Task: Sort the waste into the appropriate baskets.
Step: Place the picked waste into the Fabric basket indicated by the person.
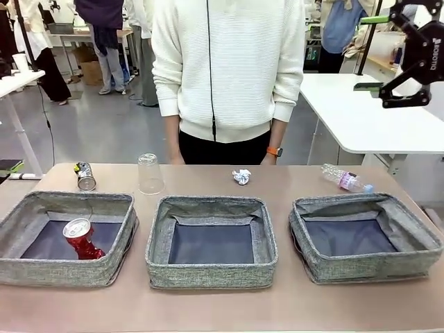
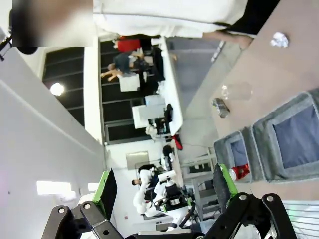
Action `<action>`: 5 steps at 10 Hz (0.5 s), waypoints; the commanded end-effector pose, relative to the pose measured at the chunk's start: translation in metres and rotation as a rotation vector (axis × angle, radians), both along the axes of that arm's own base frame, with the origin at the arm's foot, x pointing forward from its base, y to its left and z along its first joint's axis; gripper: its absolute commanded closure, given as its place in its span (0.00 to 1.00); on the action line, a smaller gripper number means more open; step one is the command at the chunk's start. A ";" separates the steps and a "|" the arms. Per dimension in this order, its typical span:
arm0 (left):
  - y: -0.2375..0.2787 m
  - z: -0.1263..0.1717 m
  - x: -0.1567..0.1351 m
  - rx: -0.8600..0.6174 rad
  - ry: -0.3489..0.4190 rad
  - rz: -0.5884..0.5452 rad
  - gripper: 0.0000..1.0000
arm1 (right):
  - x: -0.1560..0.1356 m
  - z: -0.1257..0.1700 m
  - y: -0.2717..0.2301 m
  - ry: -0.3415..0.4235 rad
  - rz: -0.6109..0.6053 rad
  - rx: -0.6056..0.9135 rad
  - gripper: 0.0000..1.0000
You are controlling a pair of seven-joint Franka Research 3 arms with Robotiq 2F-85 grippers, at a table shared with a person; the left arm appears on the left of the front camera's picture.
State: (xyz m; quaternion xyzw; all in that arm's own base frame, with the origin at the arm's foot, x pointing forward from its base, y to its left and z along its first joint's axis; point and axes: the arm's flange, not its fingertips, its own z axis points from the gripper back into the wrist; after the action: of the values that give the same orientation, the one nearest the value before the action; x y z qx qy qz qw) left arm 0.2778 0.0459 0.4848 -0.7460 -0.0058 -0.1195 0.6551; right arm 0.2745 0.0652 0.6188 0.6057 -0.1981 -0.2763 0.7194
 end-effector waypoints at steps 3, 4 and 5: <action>0.001 0.001 -0.002 -0.001 -0.017 -0.008 0.00 | 0.027 -0.032 -0.073 0.204 0.412 0.110 0.00; 0.001 0.001 -0.002 -0.001 -0.017 -0.008 0.00 | 0.032 -0.053 -0.101 0.301 0.413 0.145 0.00; 0.001 0.001 -0.002 -0.001 -0.017 -0.008 0.00 | 0.031 -0.072 -0.118 0.340 0.443 0.161 0.00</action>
State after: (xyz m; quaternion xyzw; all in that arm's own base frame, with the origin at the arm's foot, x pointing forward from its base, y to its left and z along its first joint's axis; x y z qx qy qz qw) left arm 0.2777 0.0459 0.4849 -0.7458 -0.0057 -0.1201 0.6553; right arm 0.2918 -0.0266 0.5456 0.6567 0.0622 -0.2294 0.7157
